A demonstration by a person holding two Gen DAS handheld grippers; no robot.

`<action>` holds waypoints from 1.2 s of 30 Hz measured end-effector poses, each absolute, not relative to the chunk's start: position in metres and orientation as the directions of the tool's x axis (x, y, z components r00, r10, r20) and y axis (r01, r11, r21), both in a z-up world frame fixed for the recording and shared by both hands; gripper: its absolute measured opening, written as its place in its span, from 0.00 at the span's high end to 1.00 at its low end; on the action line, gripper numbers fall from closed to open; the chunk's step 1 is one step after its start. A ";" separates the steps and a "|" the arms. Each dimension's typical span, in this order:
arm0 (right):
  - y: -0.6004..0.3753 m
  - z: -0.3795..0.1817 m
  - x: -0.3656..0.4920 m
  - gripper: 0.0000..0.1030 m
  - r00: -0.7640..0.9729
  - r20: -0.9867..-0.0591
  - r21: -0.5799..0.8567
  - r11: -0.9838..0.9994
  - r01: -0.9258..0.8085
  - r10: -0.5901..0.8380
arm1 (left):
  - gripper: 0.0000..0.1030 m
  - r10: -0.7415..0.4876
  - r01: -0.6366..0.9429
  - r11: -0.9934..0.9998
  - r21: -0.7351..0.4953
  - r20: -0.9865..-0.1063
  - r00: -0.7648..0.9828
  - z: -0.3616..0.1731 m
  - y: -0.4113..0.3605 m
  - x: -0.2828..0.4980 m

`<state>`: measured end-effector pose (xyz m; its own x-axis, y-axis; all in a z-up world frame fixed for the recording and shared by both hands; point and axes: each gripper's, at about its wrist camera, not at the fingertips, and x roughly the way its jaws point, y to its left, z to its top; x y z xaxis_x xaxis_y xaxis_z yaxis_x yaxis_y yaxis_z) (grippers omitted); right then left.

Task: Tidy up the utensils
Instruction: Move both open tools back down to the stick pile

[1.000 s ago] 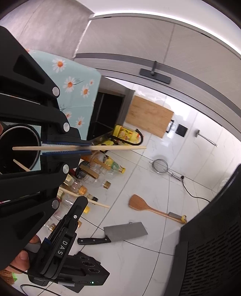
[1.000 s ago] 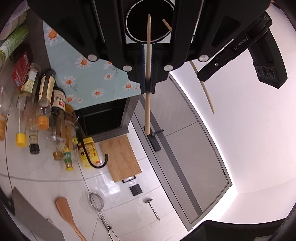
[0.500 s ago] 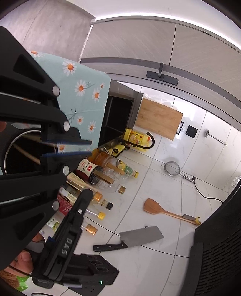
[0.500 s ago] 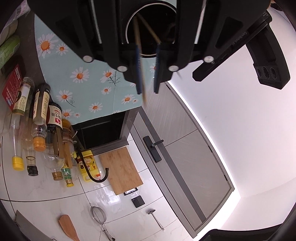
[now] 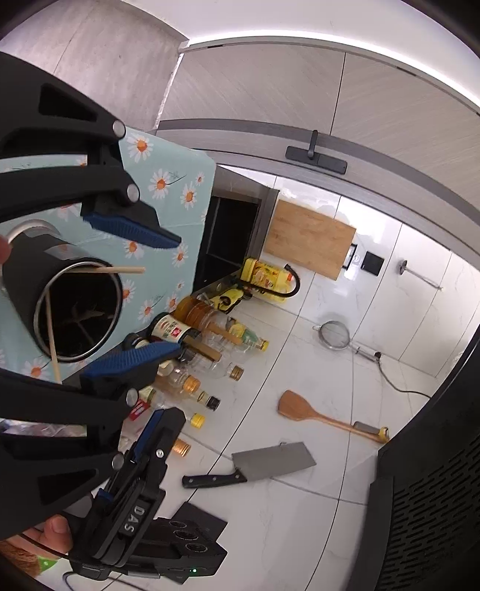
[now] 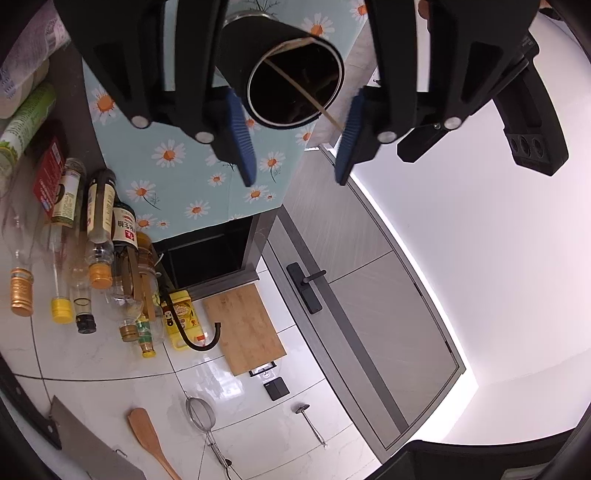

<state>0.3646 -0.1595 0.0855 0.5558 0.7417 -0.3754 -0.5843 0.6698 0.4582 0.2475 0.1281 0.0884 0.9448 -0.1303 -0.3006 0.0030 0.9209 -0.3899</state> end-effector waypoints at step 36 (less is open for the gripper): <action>-0.162 -0.048 0.283 0.24 0.055 -0.892 0.364 0.785 -0.501 0.449 | 0.06 -0.264 -0.135 0.904 -0.405 -0.780 0.567 -0.009 0.122 0.150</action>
